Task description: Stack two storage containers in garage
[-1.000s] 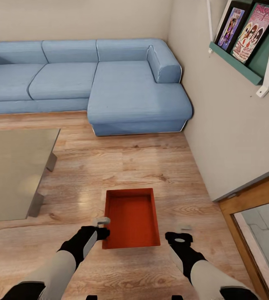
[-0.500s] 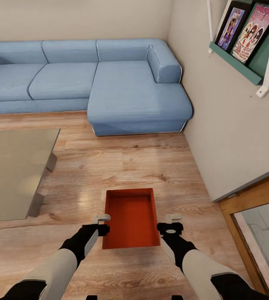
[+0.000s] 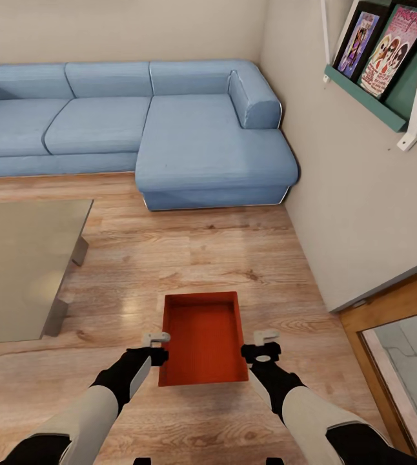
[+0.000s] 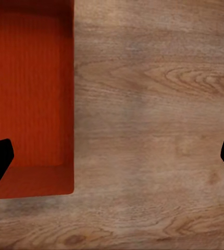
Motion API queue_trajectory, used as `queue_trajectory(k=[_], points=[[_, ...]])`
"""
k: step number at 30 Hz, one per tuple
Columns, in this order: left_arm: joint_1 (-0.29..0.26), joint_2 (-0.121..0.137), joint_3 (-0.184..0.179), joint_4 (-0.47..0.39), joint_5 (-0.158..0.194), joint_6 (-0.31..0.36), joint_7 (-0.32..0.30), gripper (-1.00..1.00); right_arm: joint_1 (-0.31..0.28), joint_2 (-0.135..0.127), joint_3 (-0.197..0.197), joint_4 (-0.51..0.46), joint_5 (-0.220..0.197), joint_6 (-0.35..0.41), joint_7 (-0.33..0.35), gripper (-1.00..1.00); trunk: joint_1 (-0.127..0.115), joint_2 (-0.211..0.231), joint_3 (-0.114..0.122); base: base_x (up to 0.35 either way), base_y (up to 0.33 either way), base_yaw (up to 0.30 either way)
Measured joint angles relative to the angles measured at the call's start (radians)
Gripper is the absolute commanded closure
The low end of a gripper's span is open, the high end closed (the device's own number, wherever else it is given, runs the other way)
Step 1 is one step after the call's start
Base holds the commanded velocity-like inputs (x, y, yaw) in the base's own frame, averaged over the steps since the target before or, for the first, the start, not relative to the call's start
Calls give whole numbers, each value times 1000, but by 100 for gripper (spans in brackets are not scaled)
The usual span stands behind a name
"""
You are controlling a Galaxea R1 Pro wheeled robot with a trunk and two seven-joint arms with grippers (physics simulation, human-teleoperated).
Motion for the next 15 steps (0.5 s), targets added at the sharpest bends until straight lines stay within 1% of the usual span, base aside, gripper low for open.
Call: queue_trajectory(k=[2,8,15], points=[[0,1,0,-1,0,0,0,-100,0,0,0,-4,13,0,3,-100,0,0,0,0,0,0],[0,1,0,-7,0,-1,0,-100,0,0,-1,-13,26,-1,5,-100,0,0,0,0,0,0],[0,4,2,-11,0,-2,0,-100,0,0,-2,-3,23,2,7,-100,0,0,0,0,0,0]])
